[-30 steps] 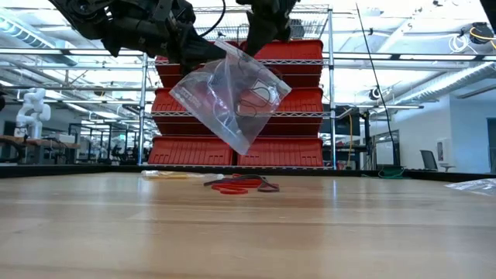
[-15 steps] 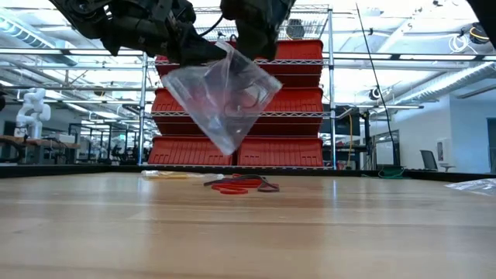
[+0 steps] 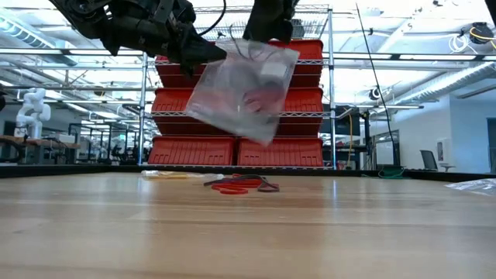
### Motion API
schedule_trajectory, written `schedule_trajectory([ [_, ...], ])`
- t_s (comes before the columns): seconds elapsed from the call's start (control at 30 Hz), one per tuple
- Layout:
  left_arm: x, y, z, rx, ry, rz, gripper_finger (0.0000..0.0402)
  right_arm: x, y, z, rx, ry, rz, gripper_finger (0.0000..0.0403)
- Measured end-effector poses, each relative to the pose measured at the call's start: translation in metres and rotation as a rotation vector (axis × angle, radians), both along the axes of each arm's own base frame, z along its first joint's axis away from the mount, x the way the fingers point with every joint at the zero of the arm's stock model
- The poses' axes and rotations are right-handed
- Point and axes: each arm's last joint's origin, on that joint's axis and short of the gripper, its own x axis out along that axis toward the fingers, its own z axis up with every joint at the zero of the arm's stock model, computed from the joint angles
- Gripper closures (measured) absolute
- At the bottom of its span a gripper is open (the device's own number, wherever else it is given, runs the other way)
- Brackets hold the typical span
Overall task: Sort rubber bands
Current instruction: Put the purple rubber band into the top right transparent zip bag
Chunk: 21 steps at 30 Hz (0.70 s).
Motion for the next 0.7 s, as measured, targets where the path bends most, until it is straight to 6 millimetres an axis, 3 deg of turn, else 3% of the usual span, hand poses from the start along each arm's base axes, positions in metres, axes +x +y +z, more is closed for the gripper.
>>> schedule_trajectory([
  [0.23, 0.001, -0.002, 0.0, 0.001, 0.006, 0.008, 0.0401, -0.014, 0.002, 0.014, -0.003, -0.012, 0.002, 0.0195],
  [0.47, 0.001, -0.002, 0.0, 0.001, 0.005, 0.009, 0.0401, -0.051, 0.0, 0.037, -0.103, 0.044, -0.081, 0.0194],
  [0.6, 0.001, -0.002, 0.0, 0.002, 0.005, 0.009, 0.0401, -0.071, -0.001, 0.034, -0.08, 0.191, -0.112, 0.0216],
  [0.7, 0.001, -0.002, 0.0, 0.001, 0.005, 0.009, 0.0401, -0.08, 0.005, 0.022, -0.071, 0.266, -0.101, 0.0261],
])
